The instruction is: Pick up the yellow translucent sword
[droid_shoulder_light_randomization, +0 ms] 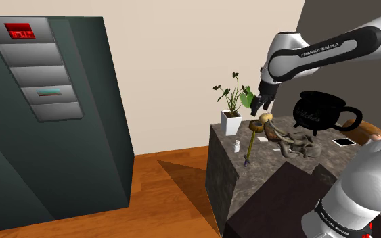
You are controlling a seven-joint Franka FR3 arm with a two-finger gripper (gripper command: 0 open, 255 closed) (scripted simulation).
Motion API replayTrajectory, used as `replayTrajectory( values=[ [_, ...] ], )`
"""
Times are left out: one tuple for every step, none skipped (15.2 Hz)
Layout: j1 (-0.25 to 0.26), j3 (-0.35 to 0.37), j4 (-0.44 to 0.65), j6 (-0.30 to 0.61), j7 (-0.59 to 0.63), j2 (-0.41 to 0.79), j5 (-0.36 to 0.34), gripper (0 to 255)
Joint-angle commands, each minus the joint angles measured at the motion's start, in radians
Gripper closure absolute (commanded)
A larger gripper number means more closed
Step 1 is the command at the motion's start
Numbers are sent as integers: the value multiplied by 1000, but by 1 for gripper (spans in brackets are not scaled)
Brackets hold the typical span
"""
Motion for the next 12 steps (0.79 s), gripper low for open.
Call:
replayTrajectory(
  values=[
    [-9,-24,4,62,-13,68,0,0],
    [-12,-35,5,92,-20,101,2,0],
    [-15,-46,8,121,-27,135,4,0],
    [-18,-57,11,150,-35,170,9,0],
    [-20,-68,16,178,-43,206,15,0],
    [-23,-79,22,206,-53,242,22,0],
    [-25,-89,30,233,-63,279,32,0],
    [-27,-99,38,259,-75,317,43,0],
    [-29,-109,48,285,-88,355,57,0],
    [-31,-117,59,309,-103,394,73,0],
    [-34,-125,71,332,-118,433,91,0],
    [-37,-131,85,354,-135,472,111,0]
  ],
)
